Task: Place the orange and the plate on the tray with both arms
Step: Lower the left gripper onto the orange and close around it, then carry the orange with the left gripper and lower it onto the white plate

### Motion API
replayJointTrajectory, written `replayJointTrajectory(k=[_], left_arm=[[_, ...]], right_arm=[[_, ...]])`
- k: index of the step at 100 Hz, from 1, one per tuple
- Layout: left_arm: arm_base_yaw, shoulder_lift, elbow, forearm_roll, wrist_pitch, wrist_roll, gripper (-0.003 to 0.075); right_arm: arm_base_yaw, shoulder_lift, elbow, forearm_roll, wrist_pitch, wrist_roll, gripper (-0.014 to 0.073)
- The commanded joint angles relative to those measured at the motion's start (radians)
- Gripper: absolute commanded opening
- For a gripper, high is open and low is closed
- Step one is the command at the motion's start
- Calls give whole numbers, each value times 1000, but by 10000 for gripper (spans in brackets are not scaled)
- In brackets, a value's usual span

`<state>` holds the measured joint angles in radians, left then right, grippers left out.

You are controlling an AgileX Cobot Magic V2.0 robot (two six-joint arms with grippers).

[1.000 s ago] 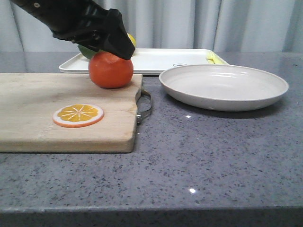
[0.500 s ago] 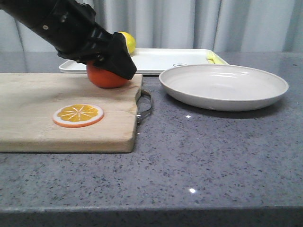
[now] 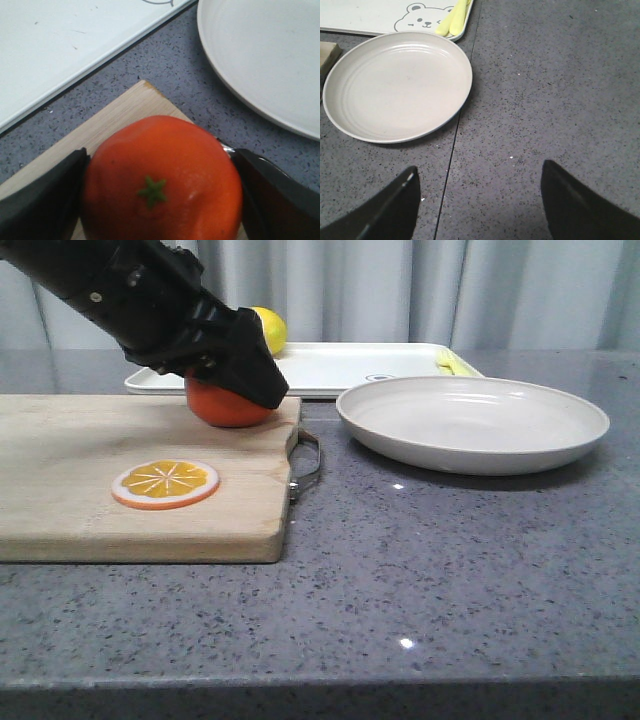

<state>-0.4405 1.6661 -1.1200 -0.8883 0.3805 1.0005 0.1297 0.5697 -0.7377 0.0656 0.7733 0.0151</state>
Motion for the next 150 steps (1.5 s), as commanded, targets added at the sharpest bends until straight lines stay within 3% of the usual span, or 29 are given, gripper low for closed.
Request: replayJointTrajectory(k=[1,43,74,111,150], left_arm=[[-8,-48,-33,-20,7,-7,324],[-27,-96,-154,-57,92,-7,323],[-191,-87,-197,-52,-93,-7,323],[-287,108,-326,-57,-100,-12,323],[-293,232,-415,-57,-82,-28,323]], right_arm=[[-1,10,-35,-3,-65,-1,517],[-1,10,-35,-3,-65,-1,517],[-1,10,-35,-3,-65,-1,517],[-1,10,-35,-3,-65,-1,517],[-1,10,-35,-3,-58,0,517]])
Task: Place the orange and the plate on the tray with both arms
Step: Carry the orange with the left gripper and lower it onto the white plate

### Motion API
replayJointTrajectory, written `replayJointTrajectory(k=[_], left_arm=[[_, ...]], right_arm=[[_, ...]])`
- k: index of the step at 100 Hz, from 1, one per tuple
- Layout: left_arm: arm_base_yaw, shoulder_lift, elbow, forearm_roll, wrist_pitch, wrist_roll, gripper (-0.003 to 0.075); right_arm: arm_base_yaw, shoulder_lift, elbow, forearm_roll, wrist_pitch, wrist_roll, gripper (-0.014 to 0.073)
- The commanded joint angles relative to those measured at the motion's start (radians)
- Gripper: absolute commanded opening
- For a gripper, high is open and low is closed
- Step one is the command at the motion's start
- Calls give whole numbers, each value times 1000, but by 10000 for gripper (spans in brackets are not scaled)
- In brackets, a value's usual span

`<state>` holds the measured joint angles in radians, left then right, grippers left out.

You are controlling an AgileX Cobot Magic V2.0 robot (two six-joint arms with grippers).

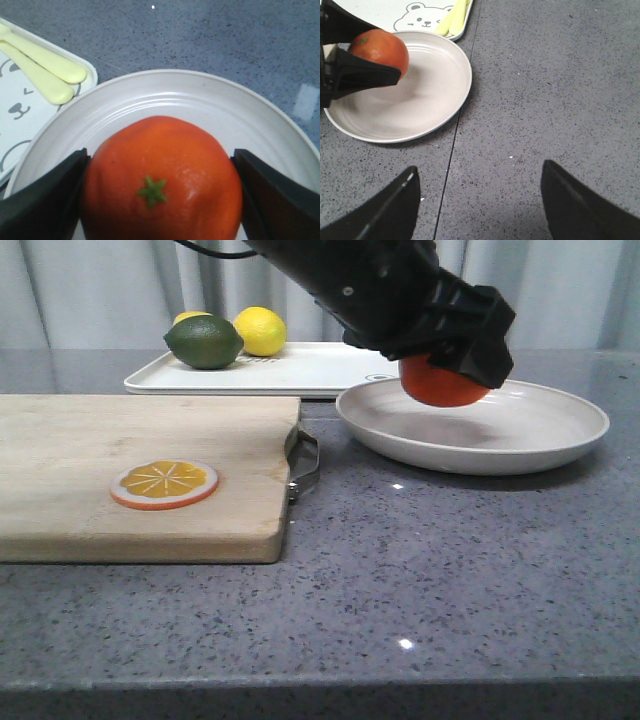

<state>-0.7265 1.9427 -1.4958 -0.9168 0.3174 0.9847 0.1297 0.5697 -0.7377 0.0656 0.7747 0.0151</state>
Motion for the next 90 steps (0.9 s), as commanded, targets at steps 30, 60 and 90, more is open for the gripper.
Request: replayJointTrajectory(k=[30,60,90], left_arm=[[-7,-17,-39,-25,19,-12,323],[-7,2,-39,-27,36,-15,398],[-7,0,-39,-25,39,-15,596]], right_arm=[[-1,10,-35,-3,-59,0,517],[-1,10,-35,-3,-59,0,517],[-1,10,-35,-3,-59,0,517]])
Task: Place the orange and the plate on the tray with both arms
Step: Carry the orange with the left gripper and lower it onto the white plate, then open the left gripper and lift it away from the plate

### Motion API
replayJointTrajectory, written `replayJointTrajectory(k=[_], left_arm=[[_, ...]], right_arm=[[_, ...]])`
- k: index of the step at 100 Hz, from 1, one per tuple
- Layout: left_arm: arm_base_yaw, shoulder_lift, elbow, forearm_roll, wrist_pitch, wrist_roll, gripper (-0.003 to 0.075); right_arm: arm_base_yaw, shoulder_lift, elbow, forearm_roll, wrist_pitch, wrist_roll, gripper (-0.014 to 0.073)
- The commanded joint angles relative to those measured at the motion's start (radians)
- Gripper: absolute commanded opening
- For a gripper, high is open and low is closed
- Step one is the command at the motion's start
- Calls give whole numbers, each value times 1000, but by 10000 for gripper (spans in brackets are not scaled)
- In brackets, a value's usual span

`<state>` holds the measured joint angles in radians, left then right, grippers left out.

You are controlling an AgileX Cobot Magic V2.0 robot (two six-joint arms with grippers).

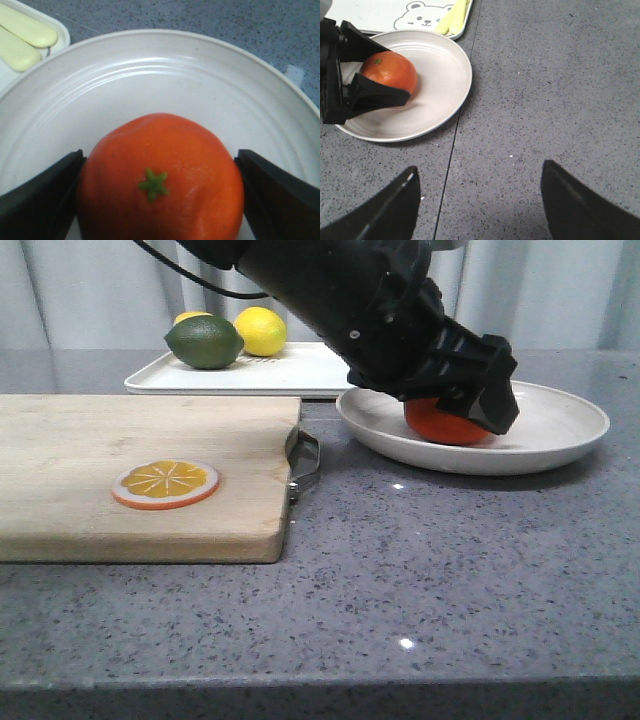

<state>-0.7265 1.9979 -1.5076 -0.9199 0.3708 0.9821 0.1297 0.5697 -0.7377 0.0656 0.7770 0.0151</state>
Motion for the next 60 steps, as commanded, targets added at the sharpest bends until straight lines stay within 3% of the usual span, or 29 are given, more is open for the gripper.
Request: replayJointTrajectory(k=[1,35,60], left_arm=[[-7,-57,-27,-22,-15,-12,597],[-5,-147,-27,13,-12,-19,596],[17,-274,-6,187,-2,-188,596]], right_arm=[[-1,10,-35,-3,-62,0,517],[-1,10,-35,-3,-58,0,517],[-1,10,-35,-3,-46,0,517]])
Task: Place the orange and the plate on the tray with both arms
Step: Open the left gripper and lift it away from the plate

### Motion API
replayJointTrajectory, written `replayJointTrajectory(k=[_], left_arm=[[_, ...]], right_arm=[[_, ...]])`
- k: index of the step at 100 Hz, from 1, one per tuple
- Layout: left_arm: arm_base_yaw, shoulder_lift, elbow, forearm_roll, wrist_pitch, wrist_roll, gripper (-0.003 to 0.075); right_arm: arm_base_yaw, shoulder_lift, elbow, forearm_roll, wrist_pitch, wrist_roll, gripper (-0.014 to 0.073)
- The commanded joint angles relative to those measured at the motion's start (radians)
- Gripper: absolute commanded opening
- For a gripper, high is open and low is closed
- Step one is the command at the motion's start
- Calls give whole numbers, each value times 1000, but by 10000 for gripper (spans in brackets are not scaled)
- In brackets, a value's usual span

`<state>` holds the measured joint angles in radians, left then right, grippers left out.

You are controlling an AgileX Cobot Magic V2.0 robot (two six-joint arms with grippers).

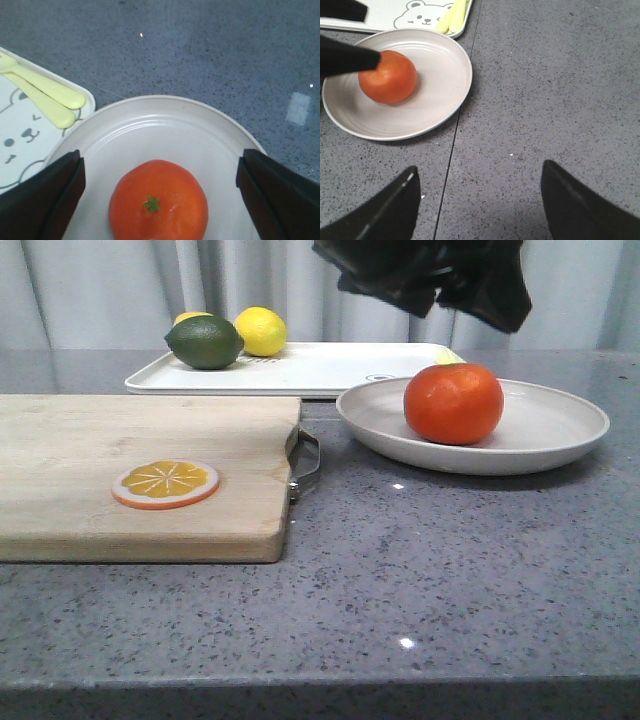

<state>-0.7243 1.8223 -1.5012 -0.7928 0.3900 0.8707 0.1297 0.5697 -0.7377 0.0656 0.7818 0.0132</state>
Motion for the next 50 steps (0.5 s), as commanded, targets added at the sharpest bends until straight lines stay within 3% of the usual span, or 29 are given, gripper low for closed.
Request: replayJointTrajectory(k=[1,22,50], left_arm=[[18,-103,-10,66,-19,-82,596],[103,-259,116,120,-19,-138,596],[244,-564,406,118,-84,-147,588]], right_arm=[[-1,10,-35,-3,-50,1,517],[-1,10,-35,-3,-32,1,517],[-1,10,-35,-3,-33,1,517]])
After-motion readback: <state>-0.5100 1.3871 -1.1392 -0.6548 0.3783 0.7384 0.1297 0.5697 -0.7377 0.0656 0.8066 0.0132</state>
